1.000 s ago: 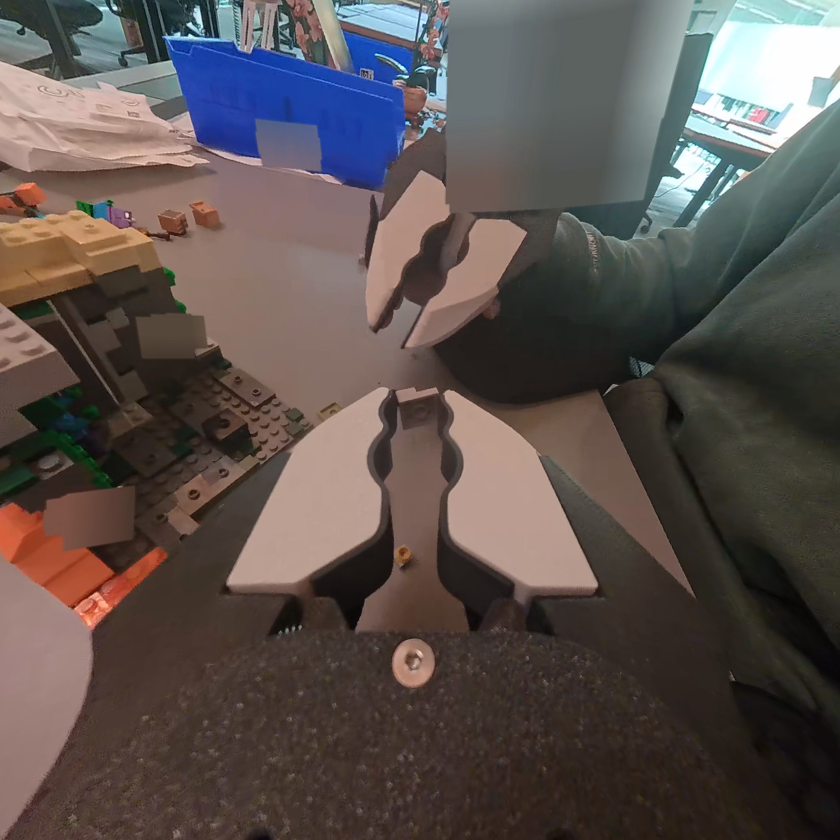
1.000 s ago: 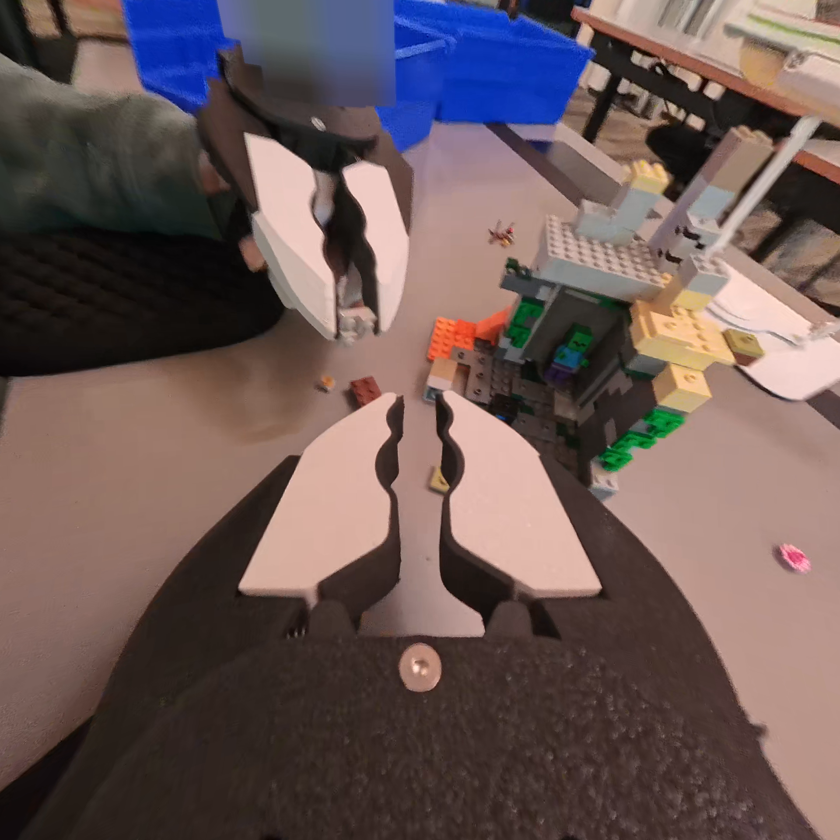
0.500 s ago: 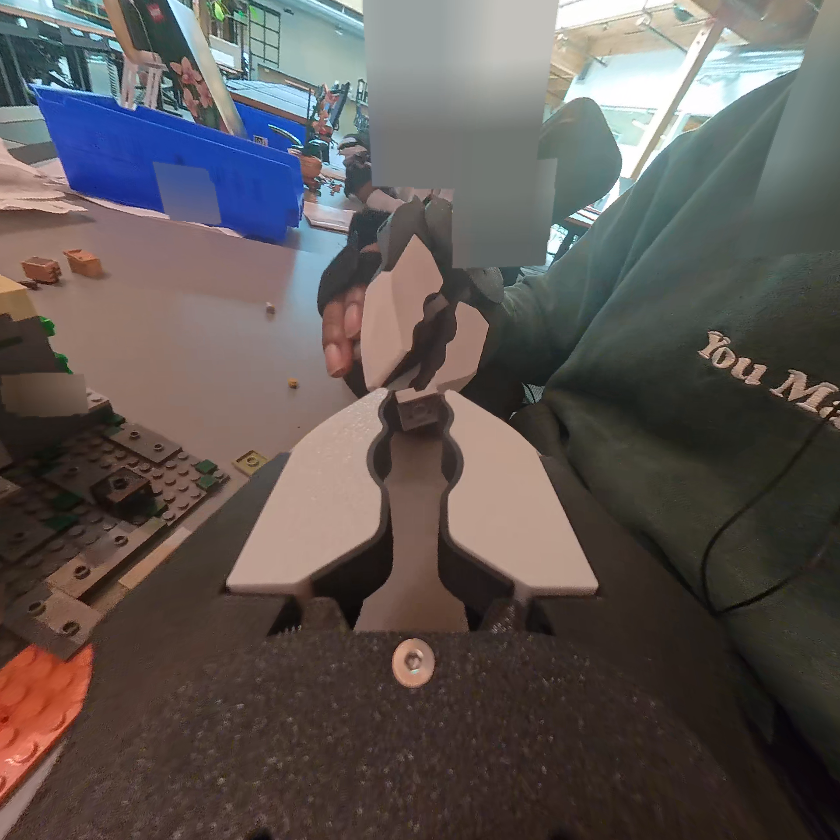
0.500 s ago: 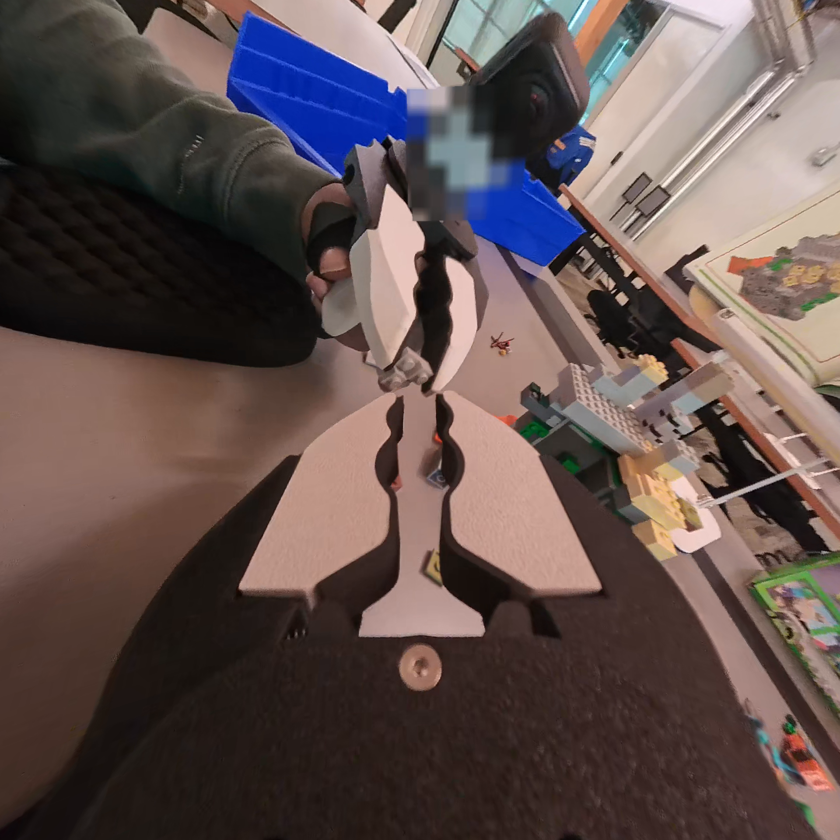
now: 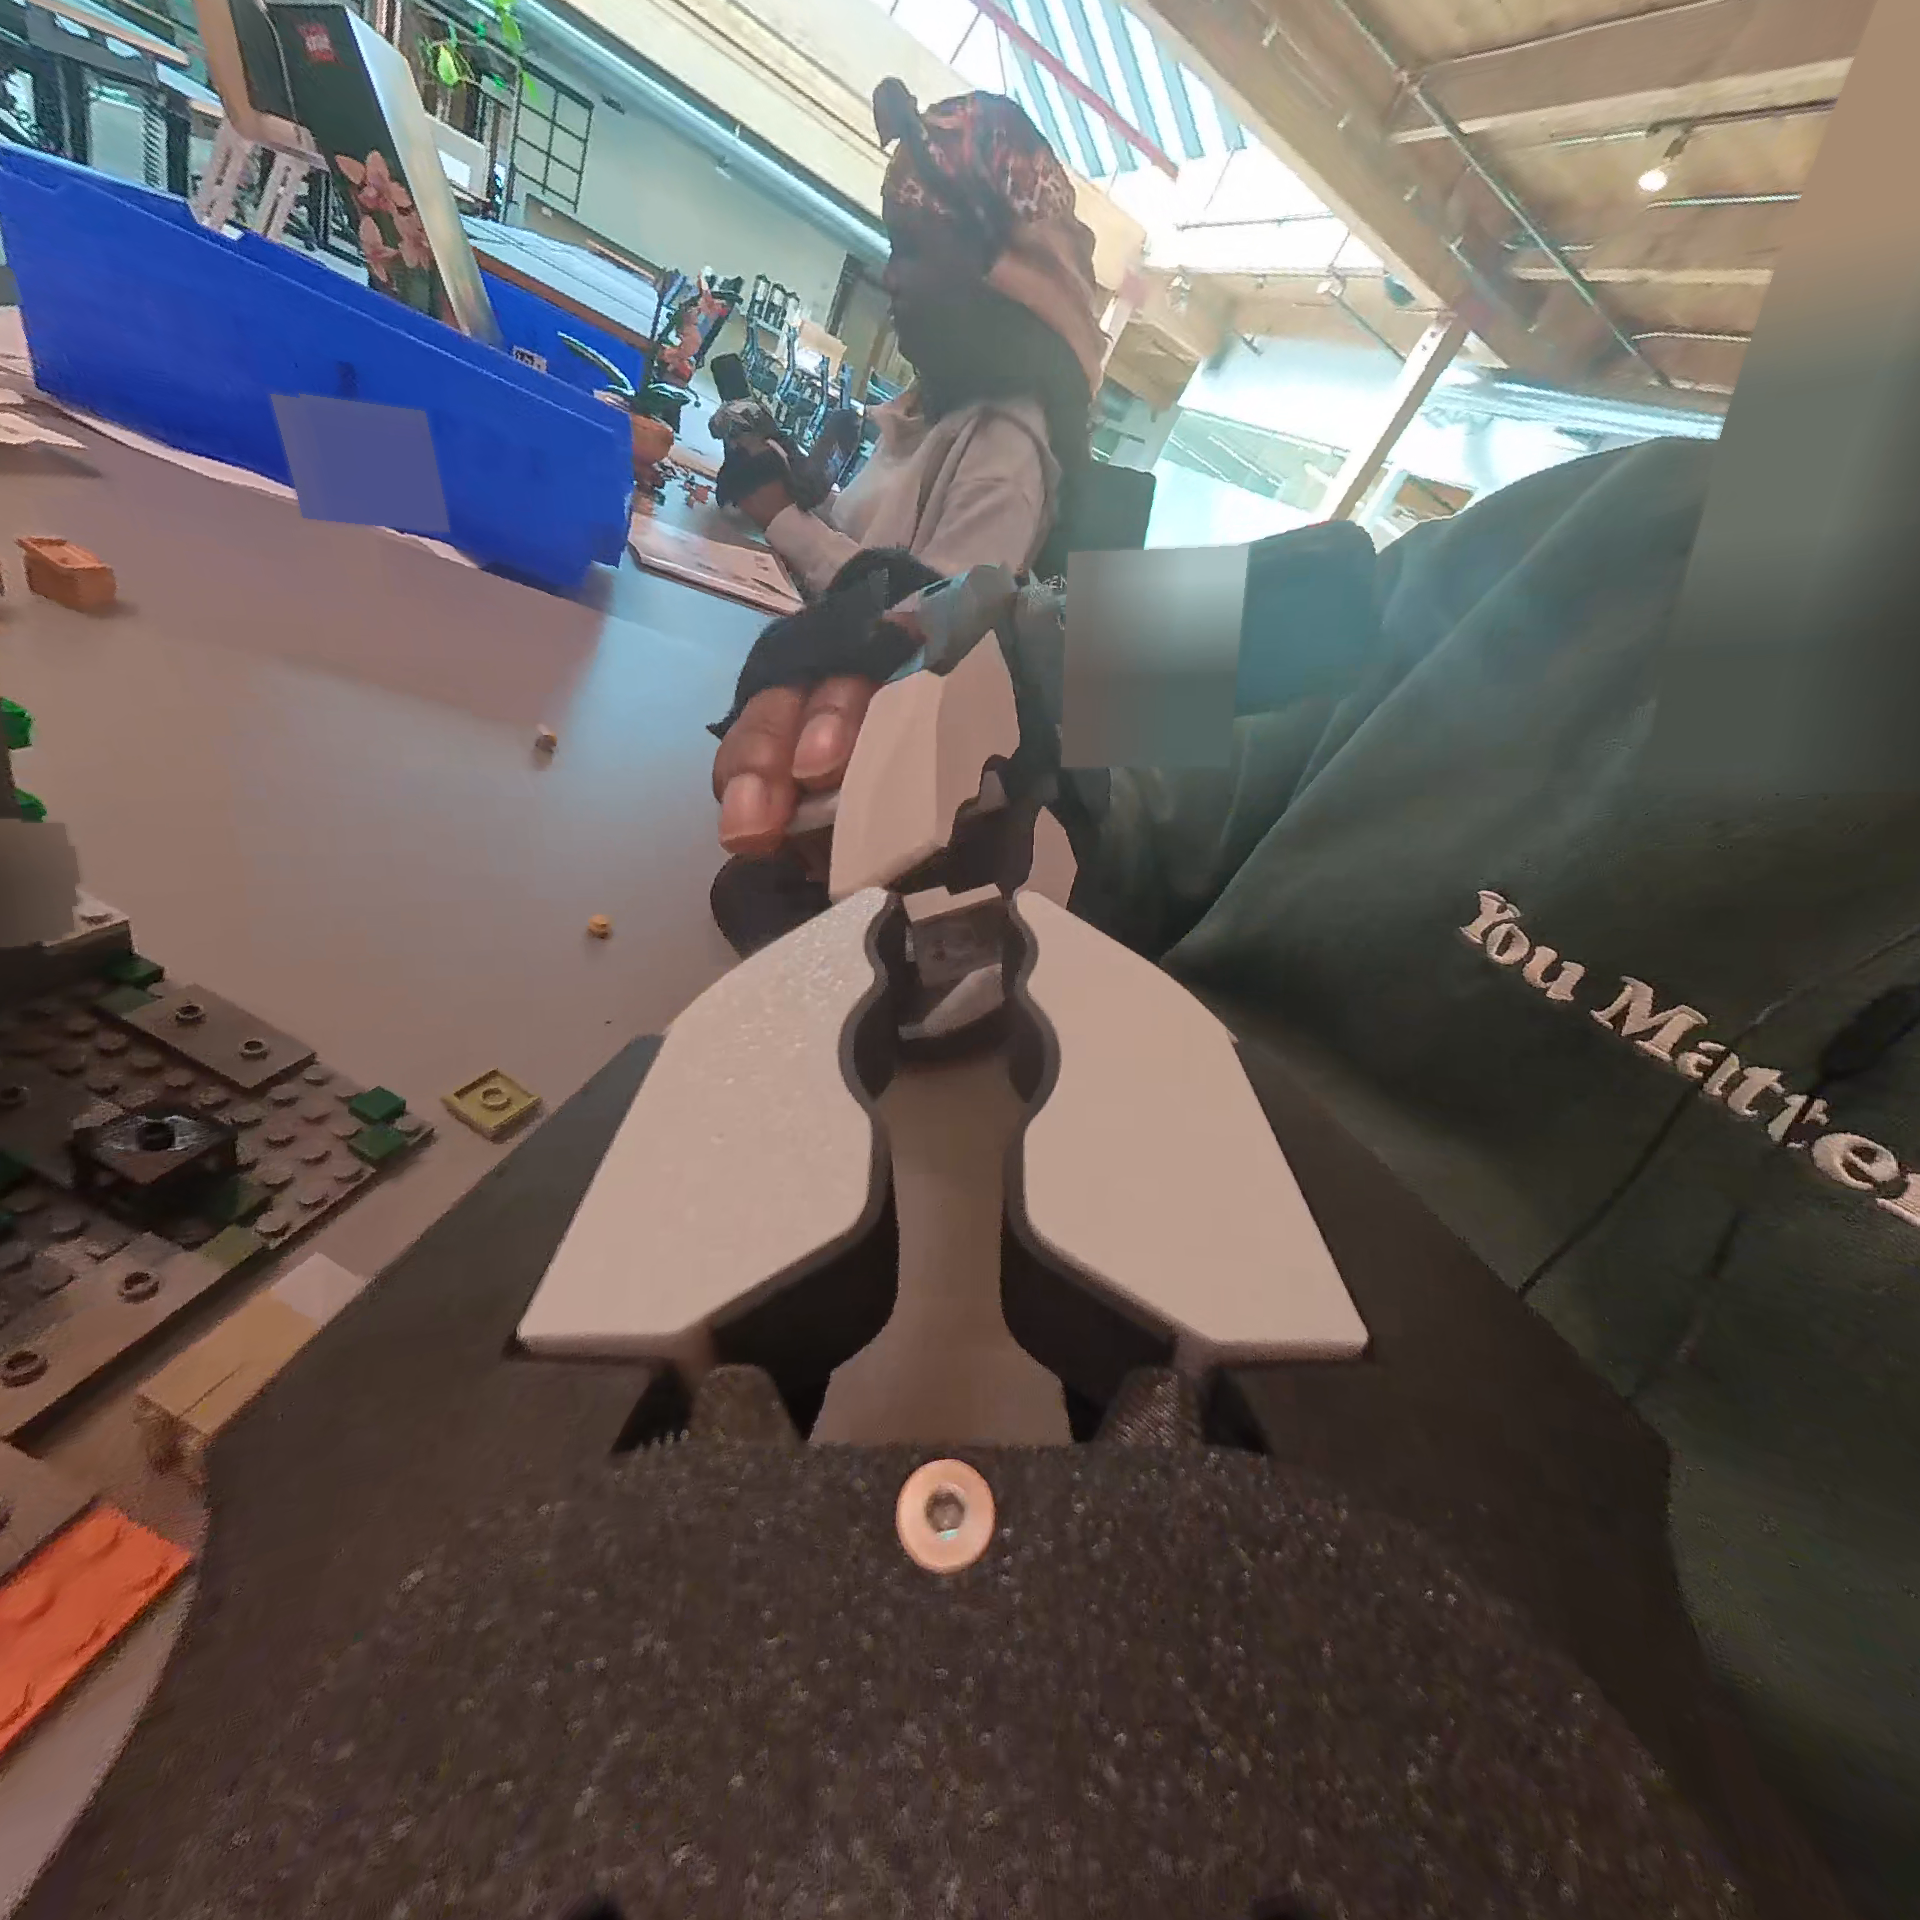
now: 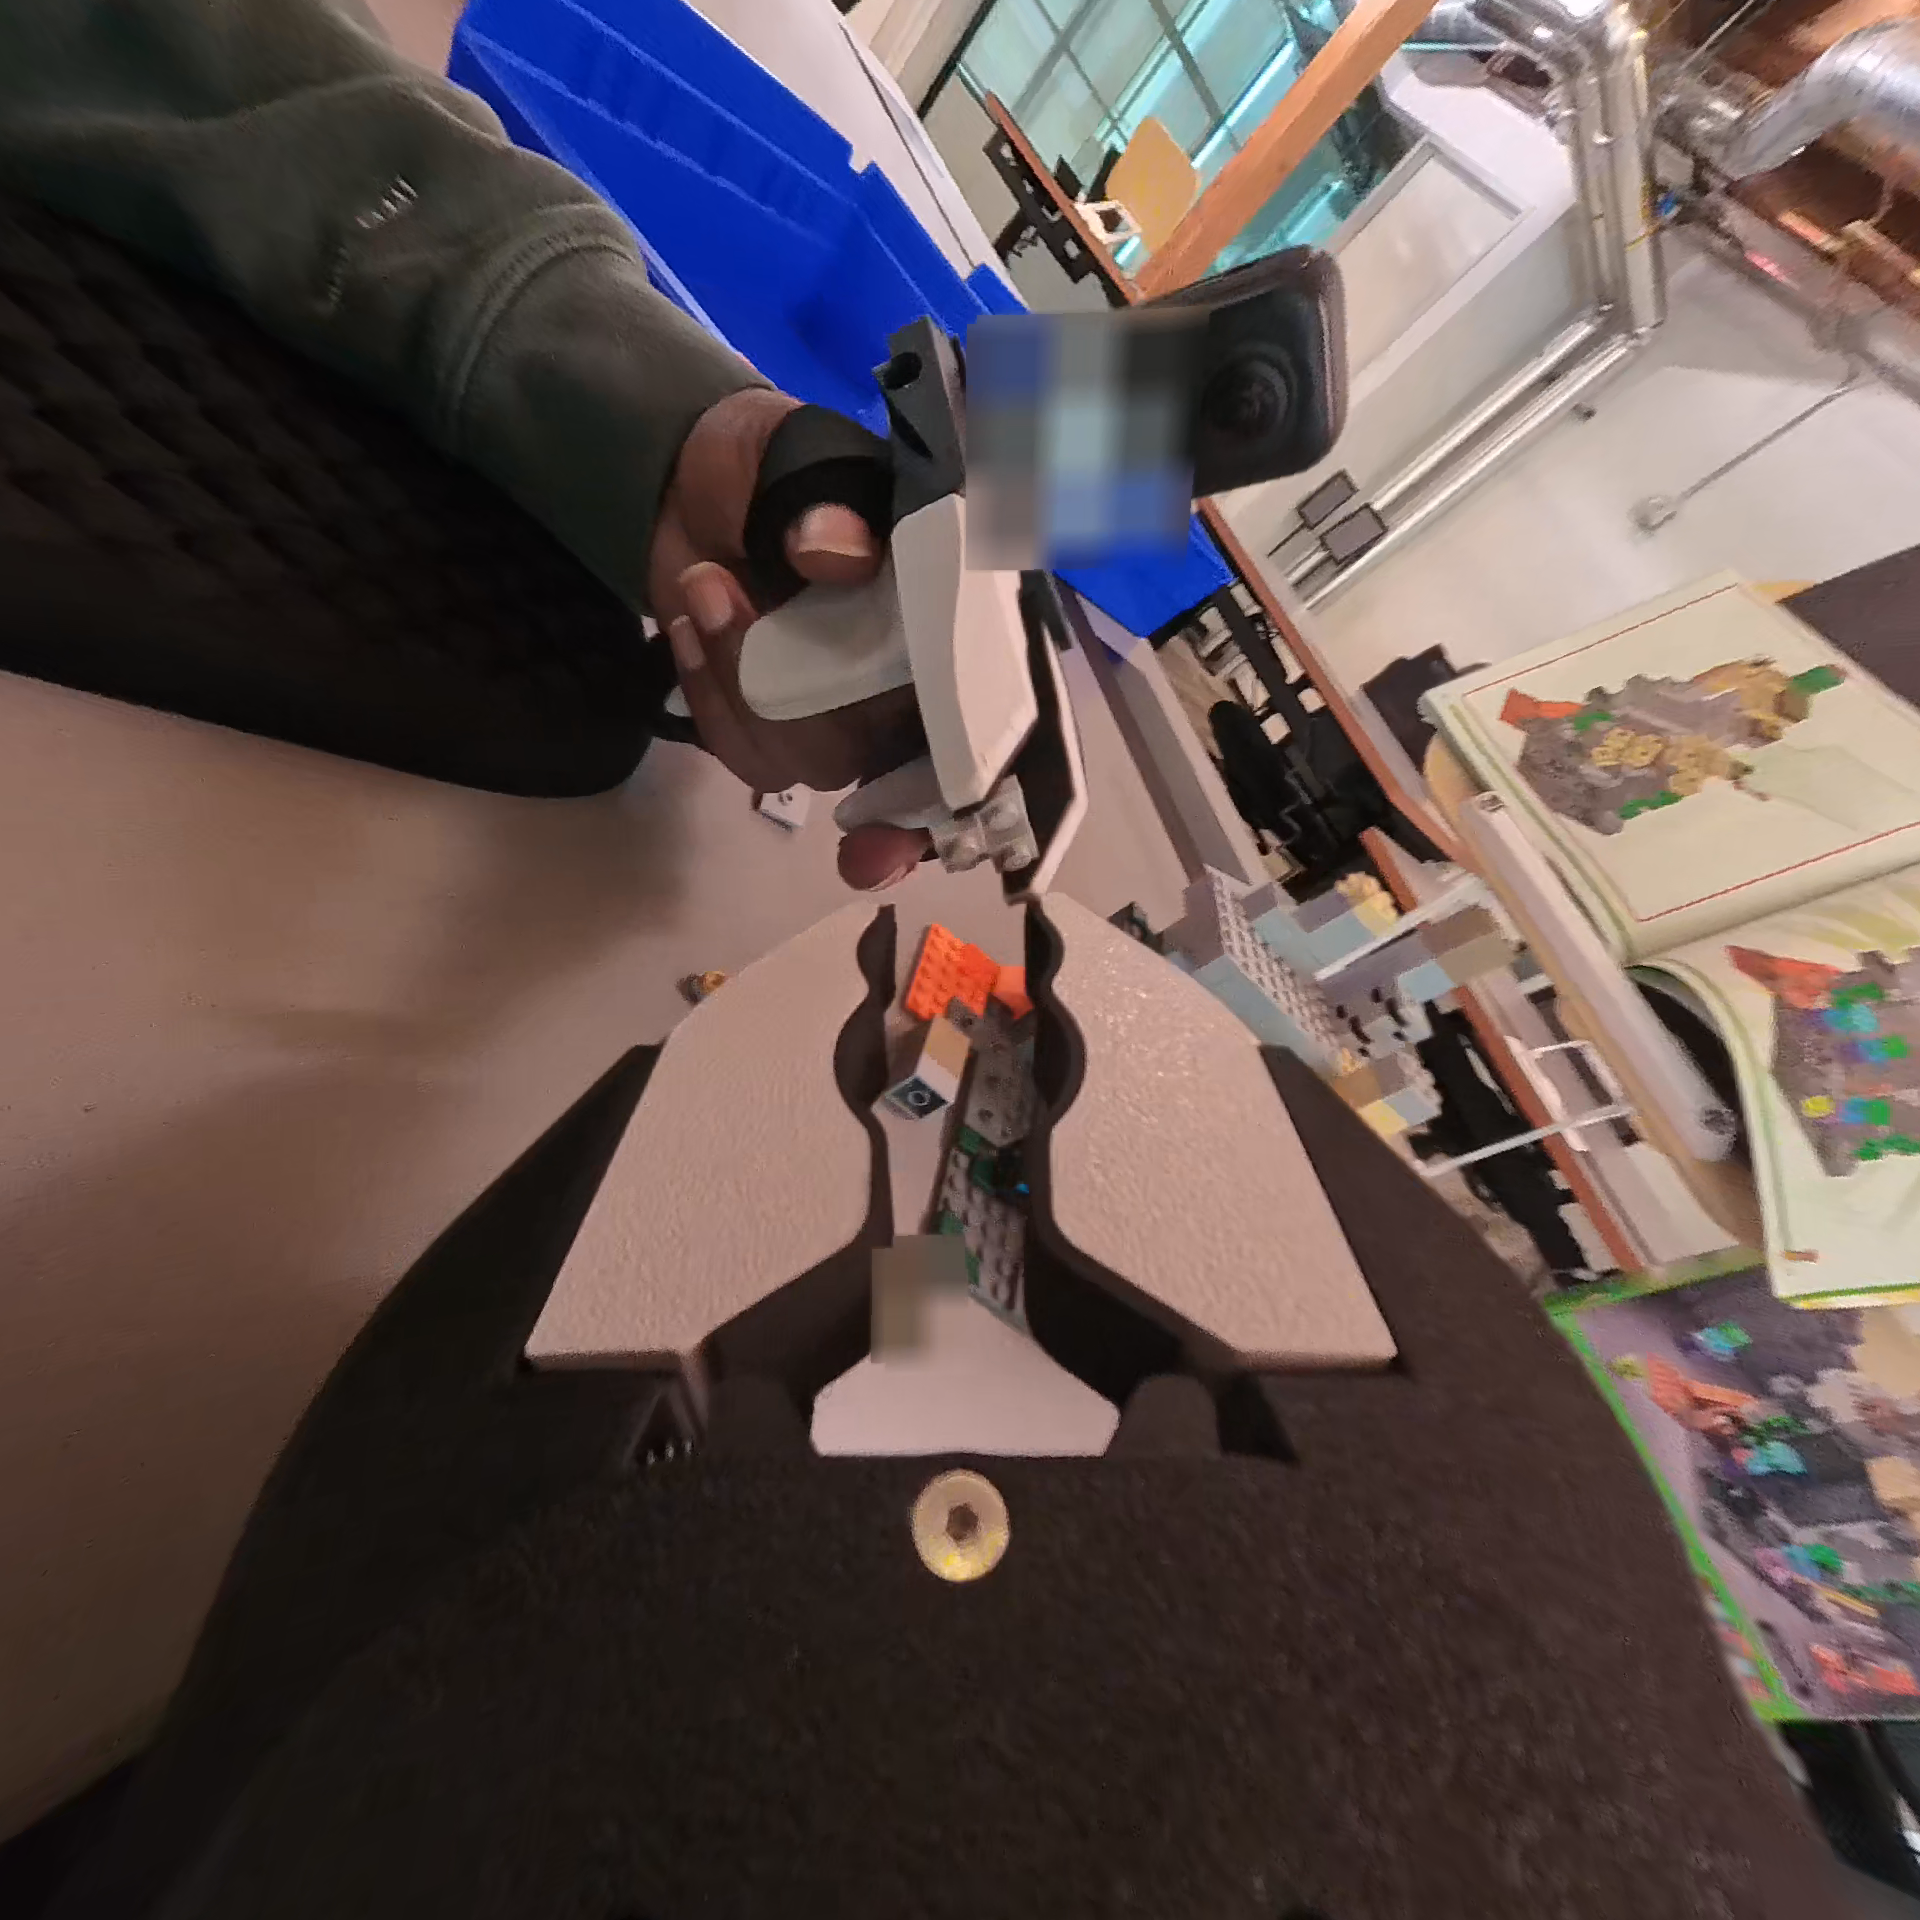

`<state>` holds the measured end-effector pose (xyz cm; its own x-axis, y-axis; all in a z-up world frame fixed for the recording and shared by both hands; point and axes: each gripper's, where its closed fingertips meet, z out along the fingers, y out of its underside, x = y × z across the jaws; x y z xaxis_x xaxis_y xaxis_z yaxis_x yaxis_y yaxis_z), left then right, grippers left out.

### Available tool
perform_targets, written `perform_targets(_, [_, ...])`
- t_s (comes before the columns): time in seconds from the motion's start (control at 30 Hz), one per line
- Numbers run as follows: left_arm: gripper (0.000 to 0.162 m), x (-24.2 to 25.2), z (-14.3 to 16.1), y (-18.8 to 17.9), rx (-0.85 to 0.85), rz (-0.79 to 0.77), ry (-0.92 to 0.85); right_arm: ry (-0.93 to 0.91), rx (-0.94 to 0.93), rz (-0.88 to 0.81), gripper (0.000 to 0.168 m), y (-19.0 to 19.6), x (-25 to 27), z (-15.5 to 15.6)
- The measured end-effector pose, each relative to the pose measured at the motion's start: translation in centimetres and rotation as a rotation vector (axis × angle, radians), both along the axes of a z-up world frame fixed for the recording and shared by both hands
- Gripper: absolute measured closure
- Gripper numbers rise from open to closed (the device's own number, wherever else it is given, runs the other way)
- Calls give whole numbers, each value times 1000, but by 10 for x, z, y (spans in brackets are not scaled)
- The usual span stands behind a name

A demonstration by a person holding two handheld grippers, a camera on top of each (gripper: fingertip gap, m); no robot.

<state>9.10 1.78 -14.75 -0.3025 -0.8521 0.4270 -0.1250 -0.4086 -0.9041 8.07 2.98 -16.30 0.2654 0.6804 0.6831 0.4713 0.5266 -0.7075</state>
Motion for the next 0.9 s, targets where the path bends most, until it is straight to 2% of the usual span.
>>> perform_targets(0.27, [145, 0, 4, 4, -33, 23, -16, 41, 83, -18, 143, -3, 2, 15])
perform_targets(0.43, [145, 4, -2, 2, -17, 29, 13, 28, 81, 6, 152, -8, -2, 13])
perform_targets(0.77, [145, -2, -5, -17, -28, -106, 35, 41, -79, 151, 155, -26, -6, 11])
perform_targets(0.9, [145, -2, -3, -20, -14, -113, 24, 65, -112, 178, 156, -30, -5, 13])
